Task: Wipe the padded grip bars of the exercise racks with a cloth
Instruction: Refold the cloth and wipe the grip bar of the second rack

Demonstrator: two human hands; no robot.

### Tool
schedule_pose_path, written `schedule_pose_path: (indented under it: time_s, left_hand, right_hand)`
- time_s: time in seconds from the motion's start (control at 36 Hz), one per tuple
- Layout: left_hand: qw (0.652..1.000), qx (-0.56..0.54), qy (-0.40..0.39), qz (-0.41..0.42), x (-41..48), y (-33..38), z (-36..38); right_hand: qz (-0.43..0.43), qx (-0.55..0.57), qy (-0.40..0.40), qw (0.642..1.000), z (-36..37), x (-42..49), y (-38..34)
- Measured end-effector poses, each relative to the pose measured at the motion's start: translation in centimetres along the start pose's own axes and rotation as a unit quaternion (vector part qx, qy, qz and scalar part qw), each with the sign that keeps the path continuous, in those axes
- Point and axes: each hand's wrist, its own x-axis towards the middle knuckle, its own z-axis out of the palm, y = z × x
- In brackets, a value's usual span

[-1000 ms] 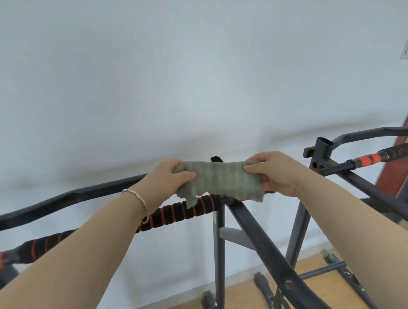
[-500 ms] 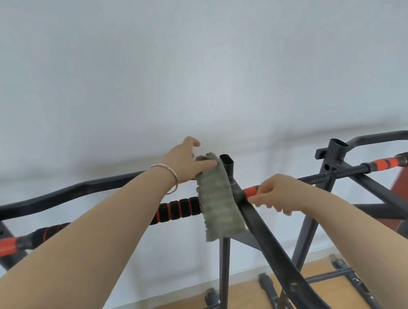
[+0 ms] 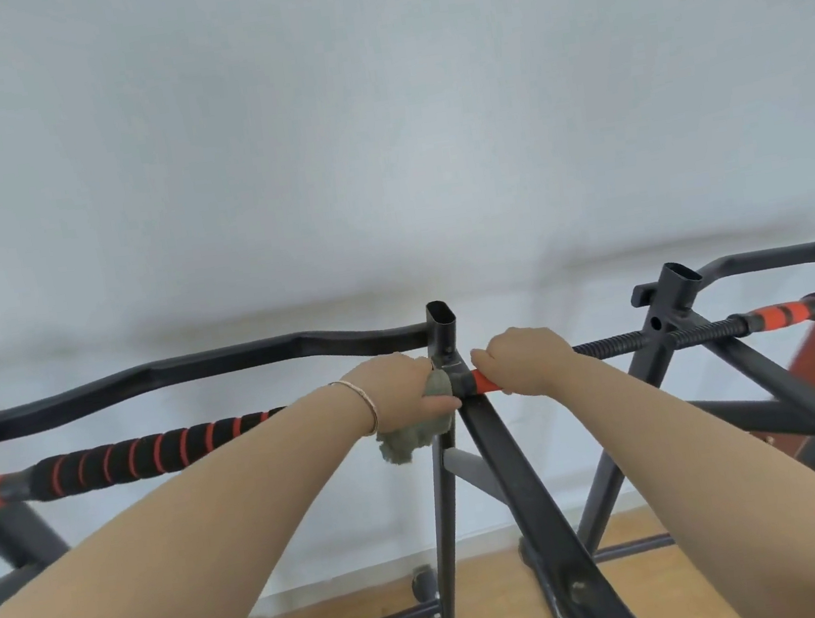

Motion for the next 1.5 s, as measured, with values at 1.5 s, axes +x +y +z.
schedule_pose_path:
  time_s: [1.5]
  left_hand:
    - [0.998, -0.056, -0.038, 0.009, 2.2, 1.7, -0.9]
  right_hand:
    - [0.048, 0.060, 0.094, 0.993, 2.6, -1.7, 3.3]
